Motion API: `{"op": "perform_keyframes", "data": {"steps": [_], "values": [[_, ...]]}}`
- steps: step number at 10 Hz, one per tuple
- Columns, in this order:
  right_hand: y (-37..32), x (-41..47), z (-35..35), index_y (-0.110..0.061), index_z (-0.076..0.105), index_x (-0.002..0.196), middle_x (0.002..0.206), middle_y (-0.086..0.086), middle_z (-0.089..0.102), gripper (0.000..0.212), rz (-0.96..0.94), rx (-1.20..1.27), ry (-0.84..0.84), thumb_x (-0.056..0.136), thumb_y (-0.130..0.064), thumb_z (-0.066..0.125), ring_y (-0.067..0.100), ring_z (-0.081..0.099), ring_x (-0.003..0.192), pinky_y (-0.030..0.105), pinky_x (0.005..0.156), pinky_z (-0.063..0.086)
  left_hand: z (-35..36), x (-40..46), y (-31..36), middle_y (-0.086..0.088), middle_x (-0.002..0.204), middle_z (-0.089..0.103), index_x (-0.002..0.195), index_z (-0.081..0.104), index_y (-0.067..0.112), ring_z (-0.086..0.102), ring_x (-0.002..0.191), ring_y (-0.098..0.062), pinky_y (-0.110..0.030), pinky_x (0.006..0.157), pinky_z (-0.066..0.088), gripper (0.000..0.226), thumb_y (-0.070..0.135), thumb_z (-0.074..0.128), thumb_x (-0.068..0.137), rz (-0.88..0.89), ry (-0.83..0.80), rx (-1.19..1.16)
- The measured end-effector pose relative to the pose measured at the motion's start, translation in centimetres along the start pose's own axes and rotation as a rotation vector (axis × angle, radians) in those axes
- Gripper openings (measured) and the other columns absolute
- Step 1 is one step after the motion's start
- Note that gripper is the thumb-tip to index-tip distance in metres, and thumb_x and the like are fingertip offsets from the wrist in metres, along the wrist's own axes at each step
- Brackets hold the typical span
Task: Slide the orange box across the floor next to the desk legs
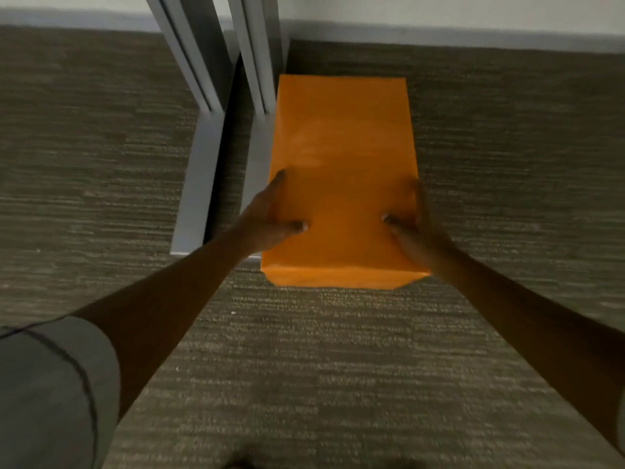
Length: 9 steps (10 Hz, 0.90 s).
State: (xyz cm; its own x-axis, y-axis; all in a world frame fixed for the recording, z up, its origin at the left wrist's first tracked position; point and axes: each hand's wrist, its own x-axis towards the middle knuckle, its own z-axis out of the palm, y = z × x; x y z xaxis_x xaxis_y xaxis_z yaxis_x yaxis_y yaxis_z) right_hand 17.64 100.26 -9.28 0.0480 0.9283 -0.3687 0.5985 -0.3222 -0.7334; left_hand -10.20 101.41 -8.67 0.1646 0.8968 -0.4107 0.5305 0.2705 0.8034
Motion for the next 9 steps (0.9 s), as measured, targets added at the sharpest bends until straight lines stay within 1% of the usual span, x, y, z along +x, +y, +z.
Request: {"op": "perform_keyframes", "data": {"steps": [1,2,3,4,5,6,7,8,9], "values": [[0.1,-1.6,-0.1,-0.034,-0.004,0.156,0.165,0.008,0.017,0.091,0.022,0.041,-0.062,0.094,-0.035,0.062,0.028,0.040,0.137,0.024,0.088,0.045,0.9,-2.2,-0.2,-0.011,0.158,0.027,0.158,0.004,0.026,0.038,0.137,-0.026,-0.037,0.099,0.046,0.109,0.021,0.080,0.080,-0.031,0.079,0.051],[0.1,-4.7,-0.3,-0.027,-0.003,0.157,0.164,0.008,0.018,0.094,0.020,0.088,-0.141,0.092,-0.025,0.066,0.028,0.035,0.143,0.036,0.107,0.045,2.4,-7.4,-1.2,-0.013,0.162,0.020,0.157,0.002,0.023,0.024,0.147,-0.035,-0.055,0.118,0.027,0.114,0.034,0.082,0.076,-0.018,0.132,0.185],[0.2,-6.5,-0.1,-0.024,-0.001,0.157,0.163,0.008,0.021,0.094,0.025,0.126,-0.185,0.092,-0.021,0.067,0.031,0.034,0.144,0.043,0.112,0.039,3.1,-10.6,-2.1,-0.010,0.165,0.014,0.158,0.001,0.026,0.015,0.151,-0.033,-0.056,0.120,0.022,0.119,0.044,0.081,0.072,-0.071,0.162,0.192],[0.8,-8.9,0.4,-0.024,-0.004,0.157,0.167,0.002,0.012,0.098,0.053,0.057,-0.212,0.091,-0.036,0.067,0.028,0.024,0.150,0.047,0.118,0.031,4.4,-14.4,-2.7,-0.008,0.167,0.009,0.157,0.002,0.034,0.010,0.153,-0.030,-0.053,0.120,0.022,0.121,0.054,0.081,0.068,-0.146,0.156,0.192],[1.5,-10.3,0.5,-0.023,-0.009,0.157,0.168,0.002,-0.002,0.104,0.085,-0.067,-0.212,0.088,-0.050,0.064,0.028,0.009,0.154,0.052,0.121,0.023,4.9,-16.4,-2.6,-0.007,0.167,0.006,0.157,0.002,0.035,0.008,0.153,-0.030,-0.052,0.121,0.021,0.122,0.059,0.079,0.066,-0.157,0.151,0.214],[2.2,-12.7,1.0,-0.021,-0.011,0.157,0.167,0.007,-0.013,0.106,0.123,-0.162,-0.132,0.088,-0.058,0.061,0.032,-0.003,0.154,0.054,0.122,0.015,5.5,-19.0,-2.3,-0.003,0.168,0.002,0.157,0.001,0.029,0.003,0.153,-0.030,-0.055,0.122,0.017,0.123,0.061,0.078,0.066,-0.142,0.155,0.261],[2.1,-14.5,1.3,-0.017,-0.011,0.157,0.167,0.009,-0.013,0.108,0.109,-0.202,-0.112,0.088,-0.059,0.060,0.033,-0.005,0.154,0.054,0.123,0.012,6.2,-20.9,-2.4,-0.003,0.168,0.002,0.158,0.002,0.025,0.001,0.153,-0.031,-0.054,0.122,0.015,0.123,0.061,0.078,0.067,-0.147,0.166,0.284],[1.6,-18.2,1.2,-0.017,-0.007,0.157,0.168,0.008,-0.004,0.100,-0.012,-0.212,-0.127,0.091,-0.057,0.057,0.033,0.002,0.154,0.052,0.122,0.016,7.5,-24.6,-1.8,-0.005,0.168,0.004,0.158,0.005,0.019,0.000,0.153,-0.031,-0.050,0.122,0.012,0.111,0.061,0.069,0.078,-0.134,0.189,0.301],[1.0,-20.6,1.0,-0.018,-0.003,0.157,0.168,0.008,0.002,0.093,-0.086,-0.262,-0.122,0.094,-0.056,0.053,0.034,0.009,0.153,0.050,0.121,0.021,8.3,-26.8,-1.2,-0.011,0.167,0.007,0.157,0.008,0.014,0.002,0.153,-0.032,-0.050,0.124,0.011,0.090,0.059,0.050,0.092,-0.100,0.246,0.355]]}}
